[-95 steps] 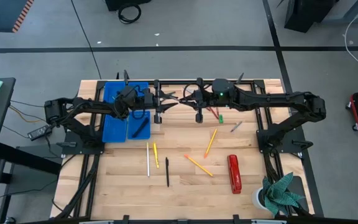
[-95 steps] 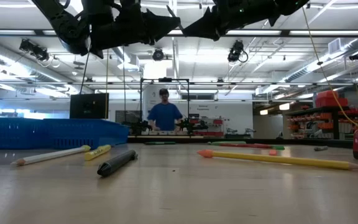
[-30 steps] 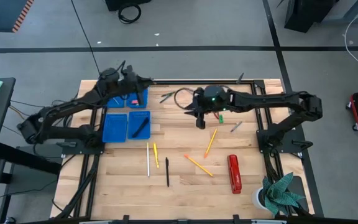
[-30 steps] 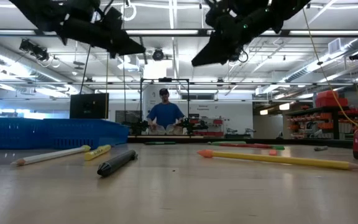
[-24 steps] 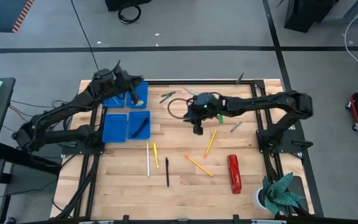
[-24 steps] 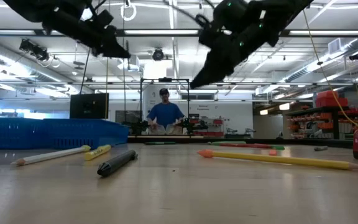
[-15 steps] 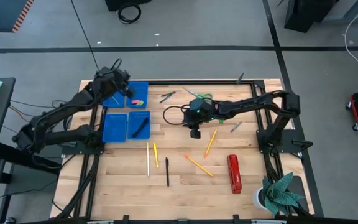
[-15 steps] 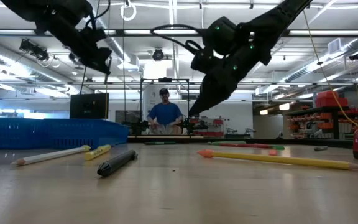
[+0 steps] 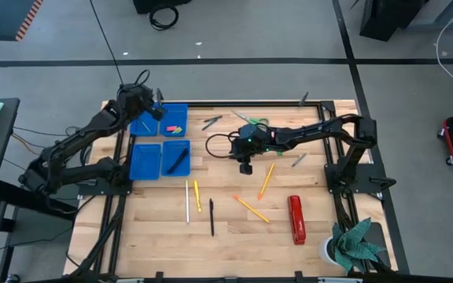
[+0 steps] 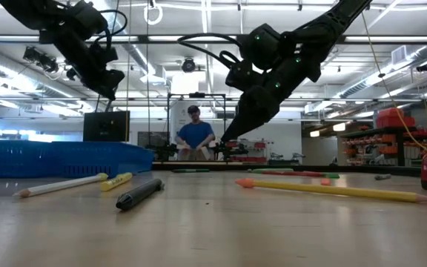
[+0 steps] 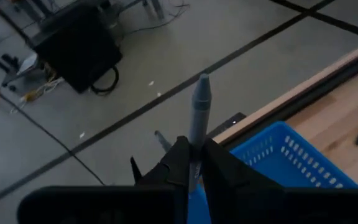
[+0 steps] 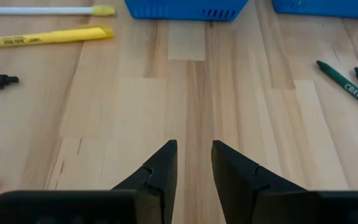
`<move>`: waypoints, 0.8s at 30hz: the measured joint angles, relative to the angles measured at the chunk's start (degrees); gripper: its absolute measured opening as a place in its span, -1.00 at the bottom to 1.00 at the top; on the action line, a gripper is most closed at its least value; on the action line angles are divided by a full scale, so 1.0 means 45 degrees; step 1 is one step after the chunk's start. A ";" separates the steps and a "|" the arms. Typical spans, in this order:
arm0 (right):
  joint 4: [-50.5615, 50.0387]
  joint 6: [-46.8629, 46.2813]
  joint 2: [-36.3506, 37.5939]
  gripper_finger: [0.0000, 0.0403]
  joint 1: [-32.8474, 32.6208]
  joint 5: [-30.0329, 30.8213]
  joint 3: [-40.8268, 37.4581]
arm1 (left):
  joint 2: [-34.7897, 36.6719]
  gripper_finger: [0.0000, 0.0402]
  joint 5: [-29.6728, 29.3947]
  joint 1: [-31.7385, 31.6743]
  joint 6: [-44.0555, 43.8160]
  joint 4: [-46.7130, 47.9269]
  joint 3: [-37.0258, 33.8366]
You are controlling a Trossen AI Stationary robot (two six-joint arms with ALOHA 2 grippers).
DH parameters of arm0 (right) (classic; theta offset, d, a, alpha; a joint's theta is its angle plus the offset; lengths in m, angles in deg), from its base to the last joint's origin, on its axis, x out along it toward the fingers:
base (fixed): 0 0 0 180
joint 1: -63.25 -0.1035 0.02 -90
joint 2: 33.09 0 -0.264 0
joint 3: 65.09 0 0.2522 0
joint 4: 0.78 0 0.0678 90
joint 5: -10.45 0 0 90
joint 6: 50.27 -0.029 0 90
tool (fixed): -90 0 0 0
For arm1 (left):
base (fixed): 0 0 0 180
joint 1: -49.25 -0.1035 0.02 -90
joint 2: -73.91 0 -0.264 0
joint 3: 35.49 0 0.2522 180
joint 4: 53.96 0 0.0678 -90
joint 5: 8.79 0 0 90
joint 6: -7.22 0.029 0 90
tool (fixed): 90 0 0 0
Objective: Sort crayons/erasers/pens/pencils in bins
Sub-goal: Put the gray crayon into the top left blue bin
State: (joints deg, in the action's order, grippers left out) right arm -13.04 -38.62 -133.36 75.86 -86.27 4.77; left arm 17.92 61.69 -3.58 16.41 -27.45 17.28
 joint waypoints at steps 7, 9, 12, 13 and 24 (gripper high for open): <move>-0.0008 0.0030 0.0000 -0.47 -0.0003 0.0000 0.0000 | -0.0430 -0.80 -0.0058 -0.0506 -0.0967 0.0814 0.0000; 0.0000 0.0035 0.0000 -0.47 -0.0003 -0.0003 0.0000 | -0.0658 -0.84 -0.0079 -0.0577 -0.0973 0.0963 0.0000; -0.0003 0.0037 0.0000 -0.47 0.0002 0.0000 0.0000 | -0.1057 -0.86 -0.0084 -0.0581 -0.1241 0.1033 0.0000; -0.0001 0.0037 0.0000 -0.47 -0.0001 -0.0002 0.0000 | -0.1199 -0.85 -0.0073 -0.0581 -0.1323 0.1103 0.0000; -0.0009 0.0046 0.0010 -0.47 0.0002 -0.0009 0.0000 | -0.2842 -0.85 -0.0084 -0.0809 -0.1524 0.1034 0.0000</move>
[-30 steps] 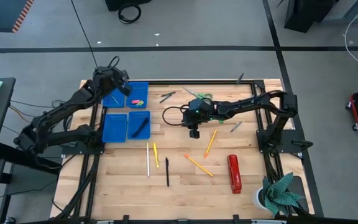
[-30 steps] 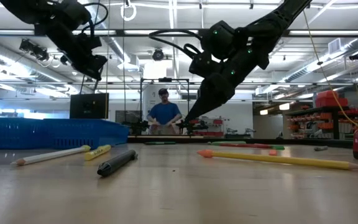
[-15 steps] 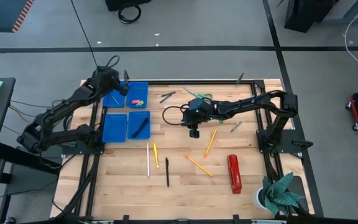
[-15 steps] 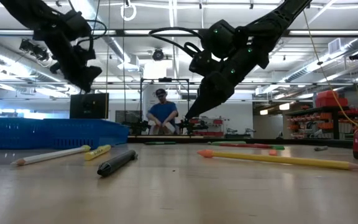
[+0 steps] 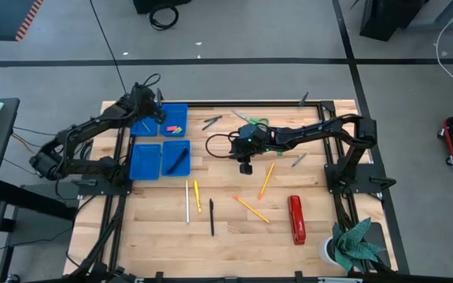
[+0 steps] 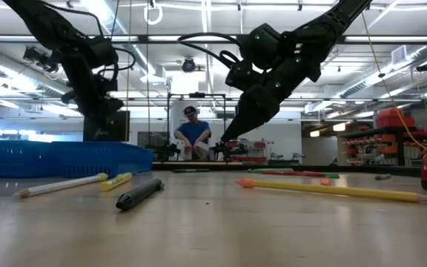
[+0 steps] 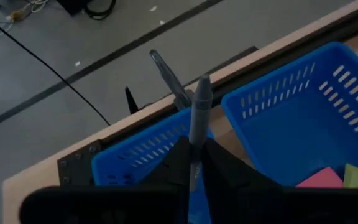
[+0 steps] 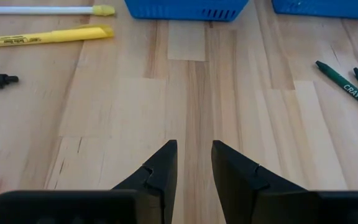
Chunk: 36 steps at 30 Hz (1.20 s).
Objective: Sort crayons/erasers/pens/pencils in bins
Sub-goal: Put the gray crayon into the top left blue bin, then put the red crayon into the top left blue bin
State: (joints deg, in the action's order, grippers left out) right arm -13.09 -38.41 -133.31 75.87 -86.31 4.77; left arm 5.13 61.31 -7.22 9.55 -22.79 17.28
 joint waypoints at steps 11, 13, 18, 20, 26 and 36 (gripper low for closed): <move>-0.0005 0.0609 0.0005 -0.47 -0.0005 -0.0233 0.0000 | -0.1460 -0.77 -0.0177 0.0033 -0.0715 0.0536 0.0000; -0.0005 0.0856 0.0005 -0.47 -0.0005 -0.0233 0.0000 | -0.1735 -0.80 -0.0382 0.0140 -0.0933 0.0585 0.0000; 0.0010 0.1406 0.0009 -0.47 0.0000 -0.0233 0.0113 | -0.2175 -0.84 -0.0782 0.0388 -0.1385 0.0860 0.0000; 0.0006 0.1582 0.0010 -0.47 0.0000 -0.0232 0.0117 | -0.2214 -0.79 -0.0814 0.0470 -0.1579 0.1061 0.0000; -0.0015 0.1715 0.0010 -0.47 0.0000 -0.0229 0.0117 | -0.2214 -0.58 -0.0811 0.0555 -0.1720 0.1270 0.0000; -0.0010 0.1488 0.0010 -0.47 0.0000 -0.0229 0.0117 | -0.2050 -0.39 -0.0811 0.0672 -0.1582 0.1598 0.0000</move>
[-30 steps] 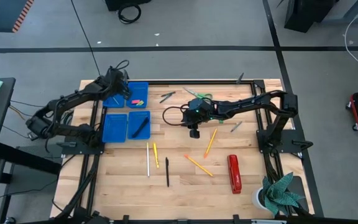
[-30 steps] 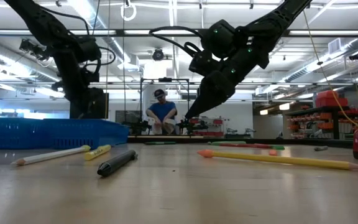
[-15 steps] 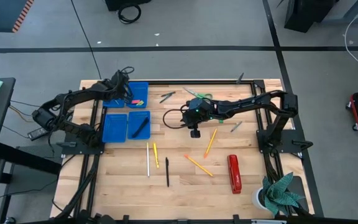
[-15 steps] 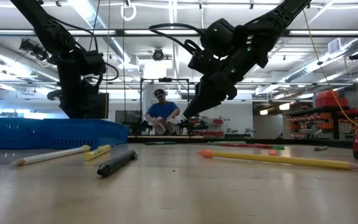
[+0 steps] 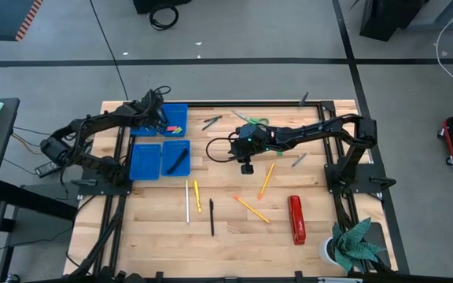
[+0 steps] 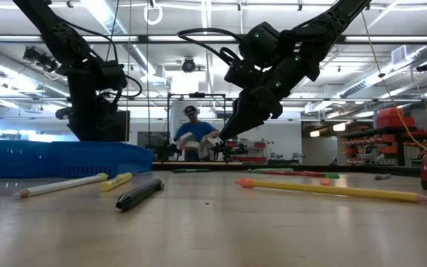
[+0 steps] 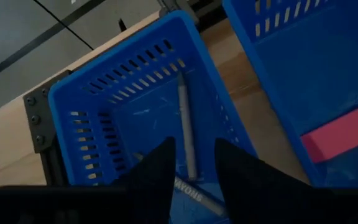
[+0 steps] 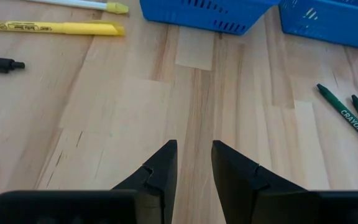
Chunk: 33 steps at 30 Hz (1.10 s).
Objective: Sort crayons/erasers/pens/pencils in bins
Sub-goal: Put the red crayon into the top left blue bin
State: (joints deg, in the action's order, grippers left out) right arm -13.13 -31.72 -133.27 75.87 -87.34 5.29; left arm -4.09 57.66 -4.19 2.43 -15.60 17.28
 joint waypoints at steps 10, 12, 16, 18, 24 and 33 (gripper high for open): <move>-0.0110 -0.0637 0.0462 -0.47 -0.0002 0.0584 0.0000 | 0.2175 -0.38 0.0157 0.0208 0.0327 0.0442 0.0005; -0.0074 -0.1012 0.0821 -0.47 -0.0050 0.1076 0.0005 | 0.2800 -0.39 0.0170 0.0424 0.0354 0.0666 0.0005; -0.0533 -0.1987 0.1670 -0.47 -0.0150 0.1760 0.0011 | 0.3961 -0.38 0.0194 0.1058 0.0415 0.0669 0.0005; -0.1150 -0.2491 0.2040 -0.47 -0.0194 0.2342 0.0015 | 0.4454 -0.37 0.0201 0.1484 0.0782 0.0410 0.0041; -0.3452 -0.2794 0.2340 -0.48 0.0005 0.5310 0.0010 | 0.4969 -0.38 0.0851 0.2951 0.1207 -0.0255 0.0861; -0.4055 -0.2983 0.0872 -0.48 0.1054 0.5418 0.0010 | 0.4951 -0.43 0.0865 0.4936 0.2753 -0.2395 0.1025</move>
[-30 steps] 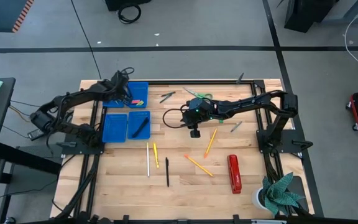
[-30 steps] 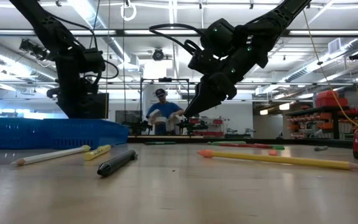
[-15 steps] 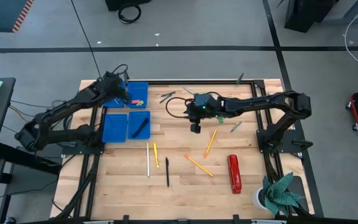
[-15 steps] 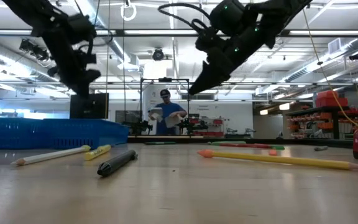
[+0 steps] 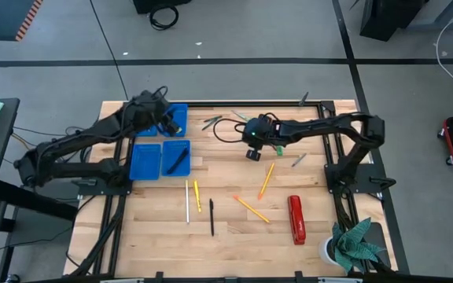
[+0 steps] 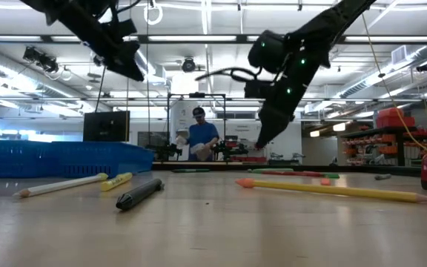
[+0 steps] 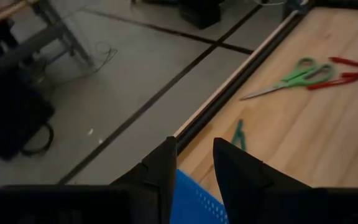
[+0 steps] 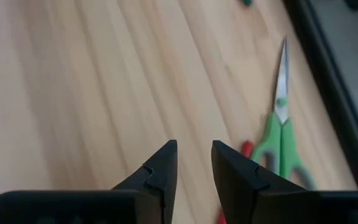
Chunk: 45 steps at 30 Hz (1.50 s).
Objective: Sort crayons/erasers/pens/pencils in bins
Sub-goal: Put the red crayon into the top left blue bin
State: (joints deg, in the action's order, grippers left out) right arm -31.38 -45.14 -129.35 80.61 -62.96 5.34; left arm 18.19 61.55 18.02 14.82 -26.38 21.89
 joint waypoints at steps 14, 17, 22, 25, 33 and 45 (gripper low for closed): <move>0.1054 -0.0009 -0.0561 -0.48 0.1957 0.0465 -0.1297 | 0.0000 -0.45 -0.0015 0.0579 0.0790 -0.0137 0.0005; 0.1965 0.0184 -0.0549 -0.48 0.2274 -0.0480 -0.1768 | 0.0000 -0.43 -0.0015 0.0584 0.0790 -0.0145 0.0005; 0.2581 0.0001 -0.0551 -0.48 0.2595 -0.1216 -0.2194 | 0.0000 -0.45 -0.0034 0.0579 0.0786 -0.0148 0.0005; 0.2668 -0.0023 -0.0551 -0.48 0.2720 -0.1287 -0.2254 | 0.0000 -0.46 -0.0039 0.0579 0.0785 -0.0147 0.0005; 0.2661 -0.0045 -0.0551 -0.48 0.2735 -0.1735 -0.2254 | 0.0000 -0.47 -0.0039 0.0575 0.0785 -0.0147 0.0005; 0.2358 -0.0914 -0.0532 -0.48 0.2740 -0.3141 -0.2234 | 0.0000 -0.47 -0.0037 0.0575 0.0785 -0.0145 0.0005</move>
State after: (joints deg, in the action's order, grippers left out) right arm -20.77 -49.26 -131.74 92.94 -77.09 -4.72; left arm 18.18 61.38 20.61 18.35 -27.03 21.91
